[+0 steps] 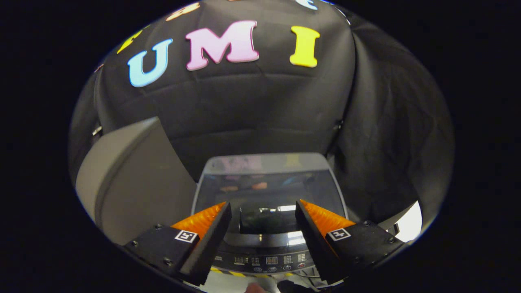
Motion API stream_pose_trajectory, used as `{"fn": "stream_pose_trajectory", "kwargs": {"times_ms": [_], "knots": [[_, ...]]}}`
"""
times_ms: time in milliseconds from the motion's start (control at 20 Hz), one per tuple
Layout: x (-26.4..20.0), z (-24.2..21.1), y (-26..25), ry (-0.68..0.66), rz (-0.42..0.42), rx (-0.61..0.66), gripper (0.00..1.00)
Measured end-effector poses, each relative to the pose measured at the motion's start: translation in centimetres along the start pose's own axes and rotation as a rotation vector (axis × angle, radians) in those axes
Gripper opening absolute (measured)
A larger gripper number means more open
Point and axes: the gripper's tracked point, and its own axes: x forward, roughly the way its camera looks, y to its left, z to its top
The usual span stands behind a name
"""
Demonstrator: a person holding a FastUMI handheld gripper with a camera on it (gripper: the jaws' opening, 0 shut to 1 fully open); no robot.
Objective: Put the clothes into the washing machine and then close the washing machine lid.
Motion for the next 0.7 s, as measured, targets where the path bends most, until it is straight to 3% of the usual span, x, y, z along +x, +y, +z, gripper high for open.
{"fn": "stream_pose_trajectory", "kwargs": {"times_ms": [300,700], "knots": [[-8.5,9.0,2.9,-0.296,0.031,0.015,1.00],[-19.0,13.4,4.7,-0.511,0.032,-0.030,0.99]]}}
